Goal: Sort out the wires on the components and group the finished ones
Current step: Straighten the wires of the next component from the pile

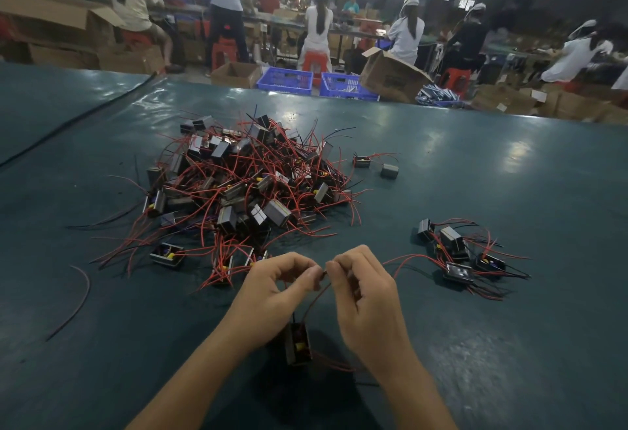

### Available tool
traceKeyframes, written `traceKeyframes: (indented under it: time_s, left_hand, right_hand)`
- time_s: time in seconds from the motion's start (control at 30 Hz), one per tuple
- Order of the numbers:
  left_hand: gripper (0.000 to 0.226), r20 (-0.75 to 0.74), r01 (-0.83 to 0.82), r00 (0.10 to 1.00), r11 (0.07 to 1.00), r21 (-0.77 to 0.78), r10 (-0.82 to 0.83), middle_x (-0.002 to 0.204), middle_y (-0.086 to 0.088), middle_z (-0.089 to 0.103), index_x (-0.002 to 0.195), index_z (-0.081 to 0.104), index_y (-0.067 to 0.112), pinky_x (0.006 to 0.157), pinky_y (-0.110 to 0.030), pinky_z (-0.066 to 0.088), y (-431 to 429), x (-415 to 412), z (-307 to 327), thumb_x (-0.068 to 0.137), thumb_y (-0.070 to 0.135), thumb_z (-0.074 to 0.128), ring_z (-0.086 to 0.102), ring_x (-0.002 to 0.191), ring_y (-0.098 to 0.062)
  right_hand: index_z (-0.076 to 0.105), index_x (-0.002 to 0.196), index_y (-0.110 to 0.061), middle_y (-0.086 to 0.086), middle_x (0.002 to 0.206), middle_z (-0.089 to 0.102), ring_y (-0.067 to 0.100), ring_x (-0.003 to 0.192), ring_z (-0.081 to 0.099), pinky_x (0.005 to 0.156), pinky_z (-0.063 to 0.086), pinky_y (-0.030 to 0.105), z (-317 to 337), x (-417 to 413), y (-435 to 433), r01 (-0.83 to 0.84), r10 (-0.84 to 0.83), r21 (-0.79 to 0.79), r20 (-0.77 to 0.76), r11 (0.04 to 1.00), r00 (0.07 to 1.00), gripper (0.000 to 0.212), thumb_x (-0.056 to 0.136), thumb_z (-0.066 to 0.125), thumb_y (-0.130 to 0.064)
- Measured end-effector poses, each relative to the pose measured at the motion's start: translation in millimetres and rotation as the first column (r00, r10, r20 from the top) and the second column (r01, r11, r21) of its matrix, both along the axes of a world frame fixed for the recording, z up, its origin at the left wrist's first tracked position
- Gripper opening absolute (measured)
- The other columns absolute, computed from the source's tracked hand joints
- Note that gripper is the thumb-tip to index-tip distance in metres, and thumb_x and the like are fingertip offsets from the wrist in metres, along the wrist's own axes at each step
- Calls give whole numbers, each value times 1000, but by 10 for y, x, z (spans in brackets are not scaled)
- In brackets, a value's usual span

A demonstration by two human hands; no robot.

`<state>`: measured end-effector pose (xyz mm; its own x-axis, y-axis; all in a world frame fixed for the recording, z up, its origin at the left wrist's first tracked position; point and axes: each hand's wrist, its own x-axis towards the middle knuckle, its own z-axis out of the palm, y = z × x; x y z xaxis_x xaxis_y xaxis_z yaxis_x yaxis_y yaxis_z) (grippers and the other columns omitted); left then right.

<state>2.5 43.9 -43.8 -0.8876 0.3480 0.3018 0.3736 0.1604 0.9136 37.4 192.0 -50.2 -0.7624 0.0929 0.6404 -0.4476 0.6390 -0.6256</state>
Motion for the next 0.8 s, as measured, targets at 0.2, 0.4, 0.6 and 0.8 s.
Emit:
traceKeyframes:
  time_s: [0.2, 0.4, 0.6, 0.8]
  left_hand:
    - [24, 308, 266, 890, 932, 245, -335, 71, 4, 62, 77, 66, 11, 75, -18, 46, -39, -19, 16, 91, 27, 55, 58, 74, -8]
    - [14, 122, 69, 989, 991, 115, -83, 71, 6, 67, 81, 69, 14, 70, -16, 49, 8, 24, 12, 91, 24, 64, 63, 70, -6]
    - [16, -594, -301, 794, 933, -197, 130, 81, 14, 65, 87, 70, 18, 77, -29, 44, 11, 36, -85, 91, 30, 60, 59, 74, -2]
    - [18, -680, -333, 727, 915, -227, 96, 82, 12, 68, 89, 72, 18, 74, -33, 45, 7, 13, -133, 92, 31, 59, 60, 75, -6]
  right_hand:
    - [56, 87, -13, -9, 87, 48, 9, 66, 47, 55, 40, 20, 1, 20, 31, -105, 115, 68, -166, 992, 979, 17, 101, 50, -20]
    - [60, 73, -11, -9, 76, 50, 4, 58, 45, 48, 39, 21, -6, 3, 40, 79, -72, 37, -166, 996, 984, 29, 96, 58, -29]
    - [51, 55, -25, -11, 55, 46, 8, 48, 45, 49, 32, 14, 2, 5, 19, 147, -151, -137, -15, 980, 988, 38, 88, 65, -37]
    - [56, 60, -29, -12, 60, 53, 9, 52, 48, 51, 33, 11, -40, -16, 14, 143, -121, -174, 132, 974, 984, 32, 89, 69, -29]
